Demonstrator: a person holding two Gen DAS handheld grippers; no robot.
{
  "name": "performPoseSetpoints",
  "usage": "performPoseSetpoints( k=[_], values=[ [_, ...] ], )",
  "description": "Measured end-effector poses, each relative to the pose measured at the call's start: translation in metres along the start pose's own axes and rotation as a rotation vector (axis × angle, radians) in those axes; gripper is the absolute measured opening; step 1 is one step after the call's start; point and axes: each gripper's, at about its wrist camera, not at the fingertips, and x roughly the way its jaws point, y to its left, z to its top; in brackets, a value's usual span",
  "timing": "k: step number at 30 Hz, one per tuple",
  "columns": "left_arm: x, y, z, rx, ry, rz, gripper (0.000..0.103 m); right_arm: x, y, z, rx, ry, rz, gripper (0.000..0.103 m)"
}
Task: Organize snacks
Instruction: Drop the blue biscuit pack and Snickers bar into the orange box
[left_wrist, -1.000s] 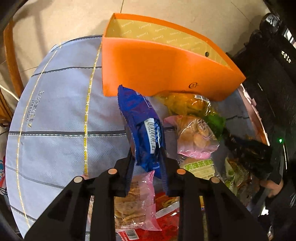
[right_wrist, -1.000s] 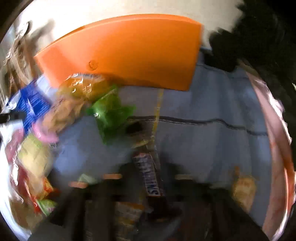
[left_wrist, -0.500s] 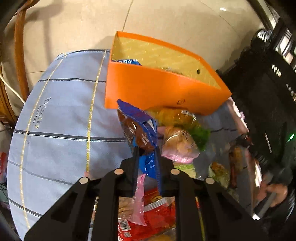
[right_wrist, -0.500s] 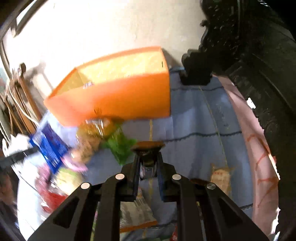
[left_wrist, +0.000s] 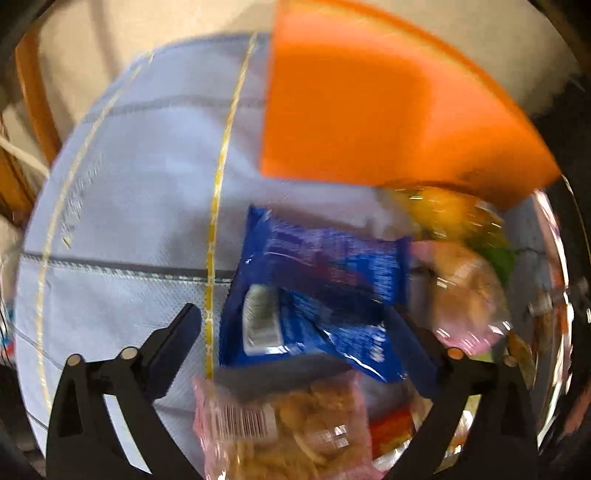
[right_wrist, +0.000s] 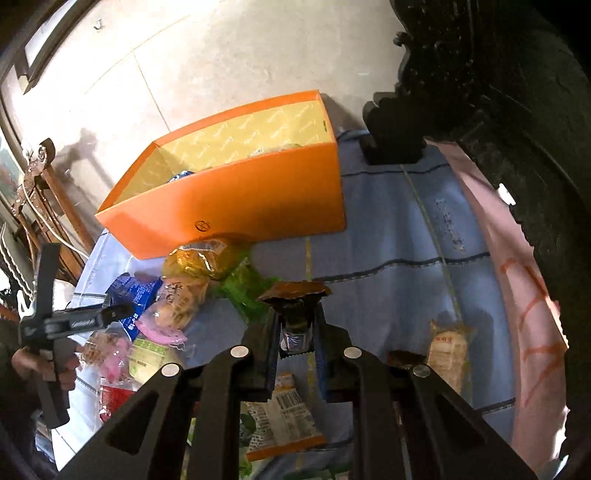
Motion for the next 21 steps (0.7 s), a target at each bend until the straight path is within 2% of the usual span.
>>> performPoseSetpoints(
  k=[2,3,4,5,7,8,10,13,15,18,21],
  values=[
    [0.000,0.000,0.004,-0.011,-0.052,-0.003,0.098,0.001,-0.004,-0.002,0.011,0.004,0.003,0.016],
    [0.002,-0.001,0.005,-0.008,-0.058,-0.005,0.092,0.002,-0.006,-0.004,0.019,0.010,0.004,0.016],
    [0.003,-0.007,0.004,0.023,-0.082,0.019,0.067,0.003,-0.006,-0.004,0.022,0.014,0.002,0.016],
    [0.000,-0.016,0.002,0.071,-0.096,0.001,0.045,0.004,-0.007,-0.005,0.027,0.016,0.000,0.016],
    [-0.007,-0.029,-0.001,0.125,-0.099,-0.034,0.032,0.004,-0.009,-0.007,0.037,0.020,0.005,0.016],
    [-0.010,-0.034,-0.002,0.153,-0.107,-0.061,0.030,0.004,-0.010,-0.007,0.042,0.022,0.009,0.016],
    [-0.013,-0.043,-0.004,0.188,-0.112,-0.059,0.029,0.001,-0.009,-0.006,0.045,0.017,0.016,0.016],
    [-0.024,-0.048,-0.006,0.176,-0.139,-0.081,0.027,-0.010,-0.002,0.001,0.026,-0.013,0.032,0.016],
    [-0.041,-0.049,-0.005,0.164,-0.174,-0.093,0.026,-0.021,0.005,0.011,0.014,-0.046,0.053,0.016],
    [-0.086,-0.056,0.001,0.183,-0.269,-0.106,0.026,-0.034,0.016,0.031,-0.007,-0.097,0.080,0.016],
    [-0.119,-0.057,0.020,0.193,-0.339,-0.080,0.026,-0.043,0.032,0.066,-0.039,-0.152,0.095,0.016]
  ],
)
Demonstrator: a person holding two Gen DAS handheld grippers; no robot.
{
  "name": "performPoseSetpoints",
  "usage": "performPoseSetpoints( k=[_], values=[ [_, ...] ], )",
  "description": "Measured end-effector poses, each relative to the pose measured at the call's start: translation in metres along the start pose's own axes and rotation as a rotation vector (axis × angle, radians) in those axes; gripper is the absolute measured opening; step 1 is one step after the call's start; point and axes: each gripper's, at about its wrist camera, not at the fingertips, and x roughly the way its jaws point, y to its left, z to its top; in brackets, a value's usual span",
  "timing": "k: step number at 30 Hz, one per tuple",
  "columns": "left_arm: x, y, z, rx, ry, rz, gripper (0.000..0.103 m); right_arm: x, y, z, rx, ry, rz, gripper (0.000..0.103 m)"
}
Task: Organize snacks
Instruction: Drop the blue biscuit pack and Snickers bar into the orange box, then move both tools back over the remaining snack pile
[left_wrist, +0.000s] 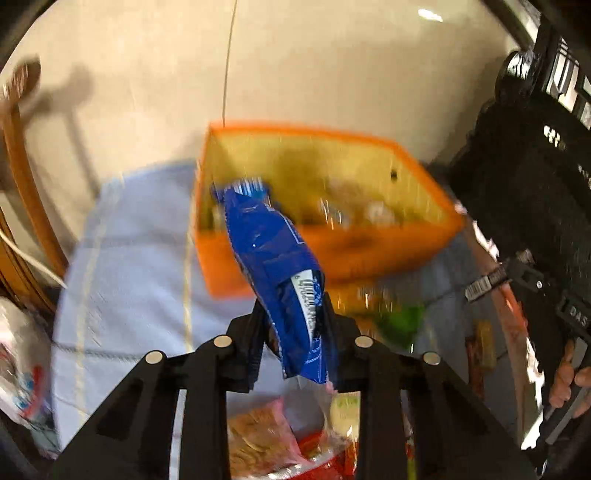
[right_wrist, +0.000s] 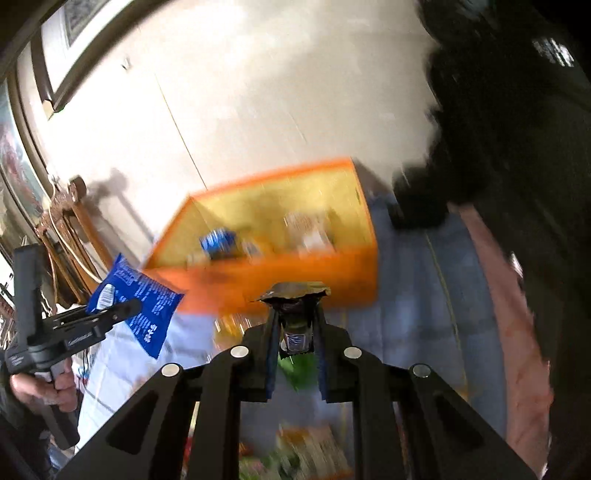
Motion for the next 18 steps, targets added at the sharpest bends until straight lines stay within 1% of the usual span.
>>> performPoseSetpoints(
  k=[2,4,5,7,8,10,11,12,13,14,15,17,18],
  values=[
    [-0.009,0.004,0.027,-0.016,-0.029,-0.008,0.026,0.002,0.008,0.027,-0.006,-0.038,0.040,0.016],
    [-0.012,0.010,0.053,-0.051,-0.036,-0.047,0.026,0.011,0.019,0.059,-0.044,-0.061,0.028,0.016],
    [-0.013,0.013,0.066,-0.057,-0.057,-0.068,0.026,0.016,0.022,0.069,-0.053,-0.062,0.027,0.016],
    [-0.009,0.015,0.089,-0.035,-0.079,-0.049,0.026,0.031,0.026,0.093,-0.060,-0.049,0.040,0.016],
    [-0.005,0.014,0.100,-0.016,-0.079,-0.023,0.026,0.041,0.027,0.104,-0.064,-0.036,0.035,0.016],
    [0.004,0.015,0.113,-0.002,-0.067,-0.004,0.026,0.058,0.028,0.118,-0.066,-0.018,0.032,0.017],
    [0.009,0.016,0.118,-0.003,-0.059,-0.002,0.027,0.066,0.028,0.123,-0.066,-0.007,0.043,0.020],
    [0.014,0.016,0.120,-0.005,-0.057,0.001,0.032,0.072,0.028,0.126,-0.076,0.012,0.049,0.054],
    [0.017,0.015,0.121,-0.009,-0.055,0.011,0.073,0.079,0.027,0.127,-0.073,0.031,0.035,0.084],
    [0.021,0.013,0.120,-0.015,-0.047,0.031,0.095,0.078,0.026,0.126,-0.068,0.020,0.016,0.098],
    [0.022,0.009,0.112,-0.013,-0.065,0.041,0.099,0.076,0.025,0.122,-0.069,0.001,0.001,0.099],
    [0.018,0.006,0.100,0.039,-0.082,0.007,0.099,0.069,0.020,0.109,-0.084,-0.009,0.004,0.099],
    [0.018,0.000,0.087,0.077,-0.077,0.009,0.099,0.064,0.018,0.103,-0.081,-0.008,-0.002,0.099]
  ],
)
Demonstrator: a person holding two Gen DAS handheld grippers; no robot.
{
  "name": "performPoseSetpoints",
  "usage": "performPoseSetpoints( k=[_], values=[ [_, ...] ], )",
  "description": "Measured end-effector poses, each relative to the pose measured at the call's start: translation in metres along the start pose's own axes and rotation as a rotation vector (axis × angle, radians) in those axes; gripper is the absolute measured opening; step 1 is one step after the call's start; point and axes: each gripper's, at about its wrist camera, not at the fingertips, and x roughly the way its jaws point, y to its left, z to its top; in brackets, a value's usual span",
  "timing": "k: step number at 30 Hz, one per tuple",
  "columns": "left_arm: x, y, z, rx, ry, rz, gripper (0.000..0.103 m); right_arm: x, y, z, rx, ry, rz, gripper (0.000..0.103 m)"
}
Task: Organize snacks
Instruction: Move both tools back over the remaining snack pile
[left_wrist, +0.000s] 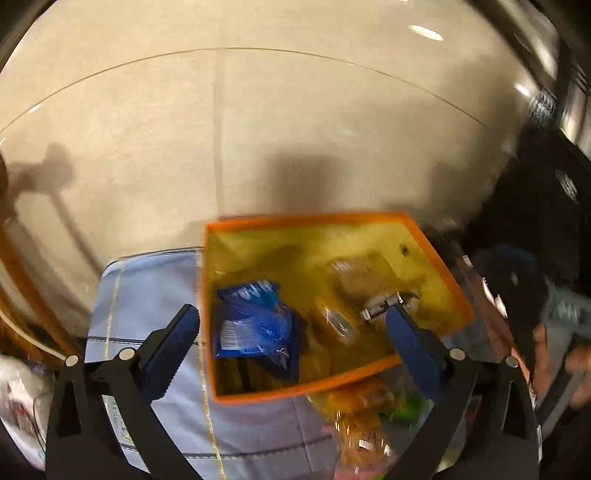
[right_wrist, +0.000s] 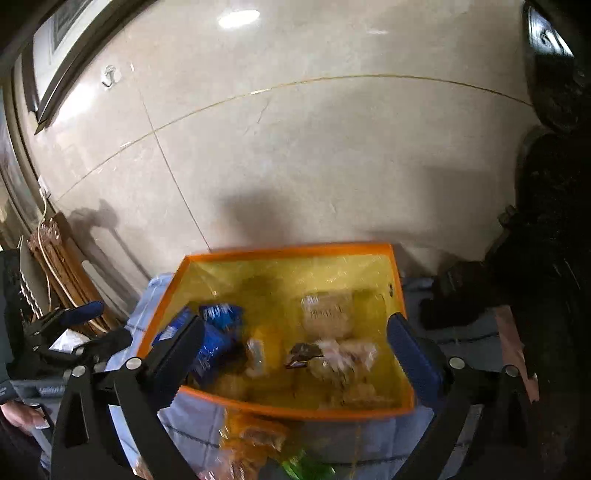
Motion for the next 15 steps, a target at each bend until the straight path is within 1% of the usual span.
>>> performPoseSetpoints(
  k=[1,3,4,5,6,7,8,9,10,11,12,13,15],
  values=[
    [-0.003,-0.003,-0.012,0.020,0.010,0.006,0.099,-0.006,-0.004,-0.011,0.008,0.008,0.000,0.099],
    [-0.008,-0.011,-0.035,0.038,0.040,-0.013,0.099,-0.014,-0.008,-0.032,-0.006,0.037,0.023,0.099],
    [-0.008,-0.017,-0.056,0.043,0.059,-0.050,0.099,-0.016,-0.008,-0.049,-0.049,0.053,0.024,0.099],
    [-0.006,-0.024,-0.073,0.049,0.083,-0.070,0.099,-0.015,-0.006,-0.061,-0.099,0.063,0.016,0.099],
    [0.000,-0.031,-0.091,0.069,0.118,-0.079,0.099,-0.012,-0.003,-0.076,-0.157,0.075,0.004,0.099],
    [0.006,-0.036,-0.103,0.087,0.140,-0.079,0.099,-0.005,-0.001,-0.094,-0.216,0.101,-0.005,0.099],
    [0.017,-0.043,-0.117,0.111,0.177,-0.066,0.099,0.004,0.000,-0.110,-0.244,0.135,-0.011,0.099],
    [0.028,-0.047,-0.129,0.118,0.219,-0.065,0.099,0.010,0.000,-0.117,-0.244,0.160,-0.013,0.099],
    [0.038,-0.047,-0.136,0.100,0.252,-0.086,0.099,0.021,-0.003,-0.128,-0.224,0.195,-0.002,0.099],
    [0.047,-0.046,-0.142,0.060,0.277,-0.116,0.099,0.029,-0.006,-0.134,-0.205,0.213,0.007,0.099],
    [0.056,-0.044,-0.144,0.018,0.285,-0.144,0.099,0.039,-0.010,-0.140,-0.188,0.232,0.003,0.099],
    [0.060,-0.046,-0.145,-0.003,0.285,-0.155,0.099,0.045,-0.012,-0.145,-0.186,0.244,-0.001,0.099],
    [0.072,-0.050,-0.147,-0.008,0.287,-0.146,0.099,0.059,-0.014,-0.149,-0.200,0.275,0.000,0.099]
  ],
)
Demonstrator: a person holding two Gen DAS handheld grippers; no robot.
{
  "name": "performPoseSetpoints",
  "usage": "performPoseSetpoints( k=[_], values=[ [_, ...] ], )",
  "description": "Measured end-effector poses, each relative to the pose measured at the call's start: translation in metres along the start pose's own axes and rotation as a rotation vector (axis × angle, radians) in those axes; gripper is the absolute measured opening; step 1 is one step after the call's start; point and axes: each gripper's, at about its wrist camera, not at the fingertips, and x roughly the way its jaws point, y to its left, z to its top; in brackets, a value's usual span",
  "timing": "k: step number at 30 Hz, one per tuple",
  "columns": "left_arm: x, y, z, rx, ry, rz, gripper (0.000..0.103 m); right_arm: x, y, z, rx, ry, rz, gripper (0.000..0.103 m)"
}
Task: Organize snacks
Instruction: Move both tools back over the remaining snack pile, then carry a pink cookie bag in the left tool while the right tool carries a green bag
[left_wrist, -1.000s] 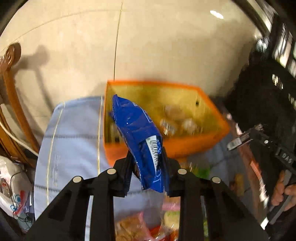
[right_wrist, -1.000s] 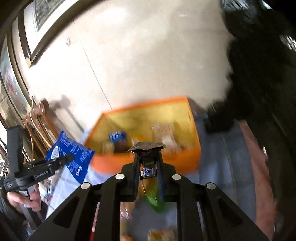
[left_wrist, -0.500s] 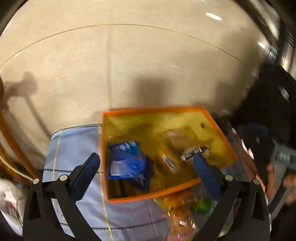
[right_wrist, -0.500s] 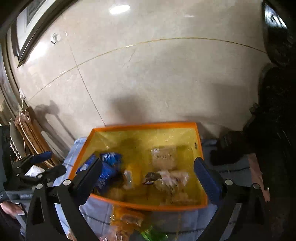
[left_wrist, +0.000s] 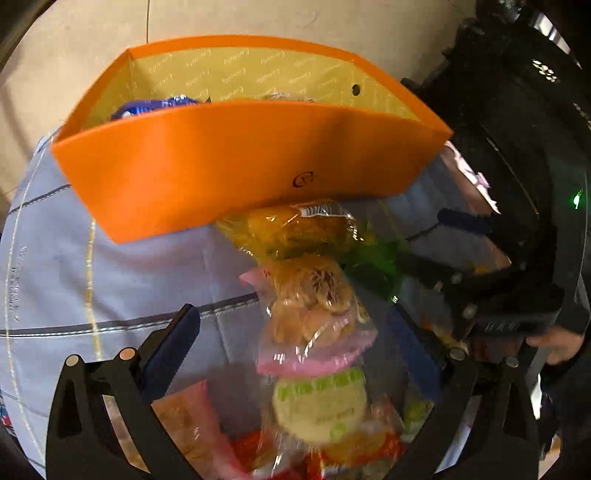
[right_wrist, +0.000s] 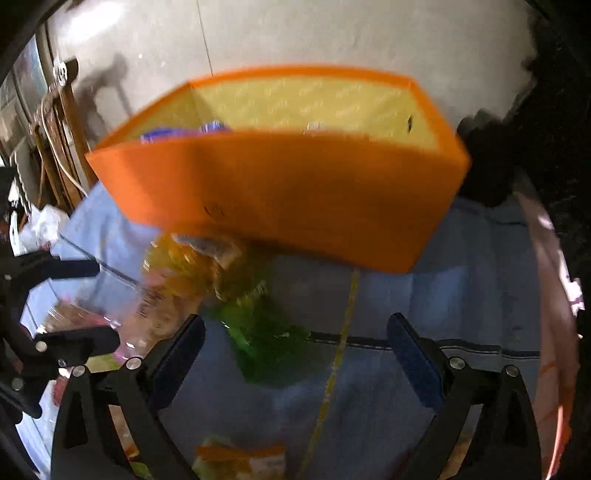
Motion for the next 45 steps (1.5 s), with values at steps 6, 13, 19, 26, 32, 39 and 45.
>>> performPoseSetpoints(
  k=[6,13,19,26,32,39,45],
  values=[
    [0.029,-0.019,0.008,0.195,0.042,0.090,0.099,0.027,0.010,0.004,-0.086,0.008,0.035,0.099],
    [0.051,-0.013,0.004,0.079,0.102,-0.004,0.063,0.029,0.017,-0.015,-0.072,0.077,-0.083,0.048],
    [0.042,-0.033,0.003,0.145,0.094,0.041,0.055,-0.006,0.000,-0.024,0.099,0.065,-0.094,0.046],
    [-0.007,-0.015,-0.004,0.047,0.021,0.003,0.052,-0.067,-0.015,-0.019,0.195,-0.040,-0.045,0.046],
    [-0.068,0.003,0.016,0.012,-0.094,0.015,0.051,-0.108,-0.015,0.006,0.206,-0.128,-0.024,0.046],
    [-0.117,0.020,0.070,0.012,-0.218,0.087,0.051,-0.123,-0.017,0.068,0.182,-0.228,-0.021,0.046],
    [-0.115,0.032,0.128,-0.017,-0.254,0.131,0.052,-0.105,-0.025,0.118,0.204,-0.239,-0.010,0.046]
  ],
)
